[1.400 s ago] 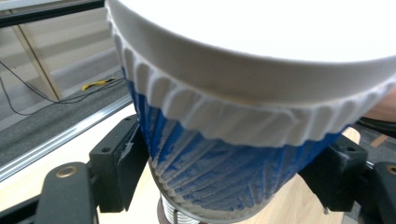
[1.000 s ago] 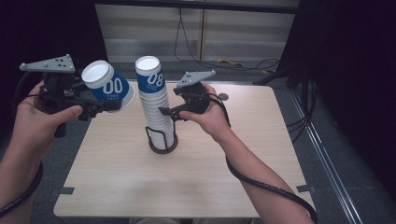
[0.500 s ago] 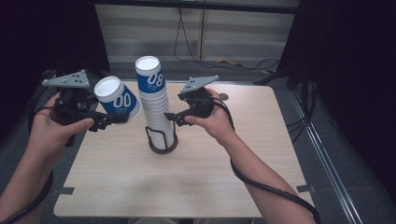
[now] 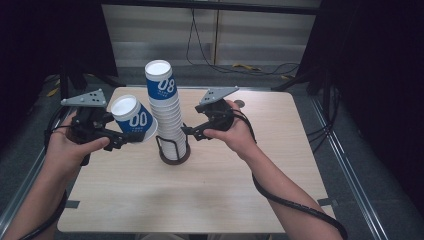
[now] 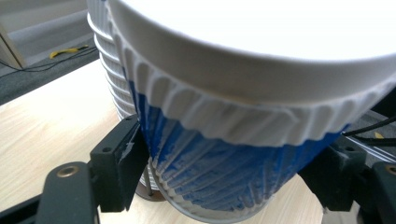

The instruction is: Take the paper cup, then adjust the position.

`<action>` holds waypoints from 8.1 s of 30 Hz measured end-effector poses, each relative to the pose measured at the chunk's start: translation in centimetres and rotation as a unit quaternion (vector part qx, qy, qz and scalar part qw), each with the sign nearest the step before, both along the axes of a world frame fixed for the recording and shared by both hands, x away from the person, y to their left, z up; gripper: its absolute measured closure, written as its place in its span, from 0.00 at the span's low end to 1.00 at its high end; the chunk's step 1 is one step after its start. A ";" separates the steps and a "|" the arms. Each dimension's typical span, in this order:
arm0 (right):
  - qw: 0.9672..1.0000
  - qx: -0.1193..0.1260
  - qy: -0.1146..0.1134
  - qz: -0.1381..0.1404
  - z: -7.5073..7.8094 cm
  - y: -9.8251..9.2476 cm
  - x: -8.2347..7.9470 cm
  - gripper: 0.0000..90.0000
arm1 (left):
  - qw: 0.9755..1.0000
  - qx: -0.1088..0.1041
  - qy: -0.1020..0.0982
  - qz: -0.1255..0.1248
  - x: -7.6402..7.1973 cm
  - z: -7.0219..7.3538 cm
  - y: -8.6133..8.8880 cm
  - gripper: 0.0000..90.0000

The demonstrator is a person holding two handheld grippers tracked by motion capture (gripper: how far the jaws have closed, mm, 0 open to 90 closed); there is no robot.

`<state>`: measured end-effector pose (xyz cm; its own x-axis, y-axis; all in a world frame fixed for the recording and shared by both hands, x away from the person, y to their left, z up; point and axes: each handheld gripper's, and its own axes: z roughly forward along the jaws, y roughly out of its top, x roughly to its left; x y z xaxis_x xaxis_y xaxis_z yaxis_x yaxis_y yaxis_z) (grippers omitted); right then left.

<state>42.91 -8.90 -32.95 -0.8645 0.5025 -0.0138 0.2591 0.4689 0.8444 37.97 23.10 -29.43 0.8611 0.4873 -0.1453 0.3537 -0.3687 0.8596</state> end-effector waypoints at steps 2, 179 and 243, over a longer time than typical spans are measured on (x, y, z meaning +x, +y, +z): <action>1.000 -0.004 0.001 0.002 -0.1 -0.2 0.0 0.16 | 1.000 0.002 0.002 -0.001 0.0 -0.2 -0.2 0.26; 0.992 -0.082 0.062 0.074 -7.3 -9.3 -5.8 0.15 | 0.928 0.320 0.081 -0.174 2.2 -9.1 -18.1 0.26; 0.988 -0.064 0.057 0.128 -6.5 -7.1 -5.4 0.32 | 0.930 0.300 0.057 -0.204 1.5 -10.0 -19.8 0.22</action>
<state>37.49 -16.01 -39.46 -0.9628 0.2671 0.0419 0.2080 0.6326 0.7460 39.50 3.25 -39.47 0.9878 0.1460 -0.0543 0.1552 -0.8934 0.4216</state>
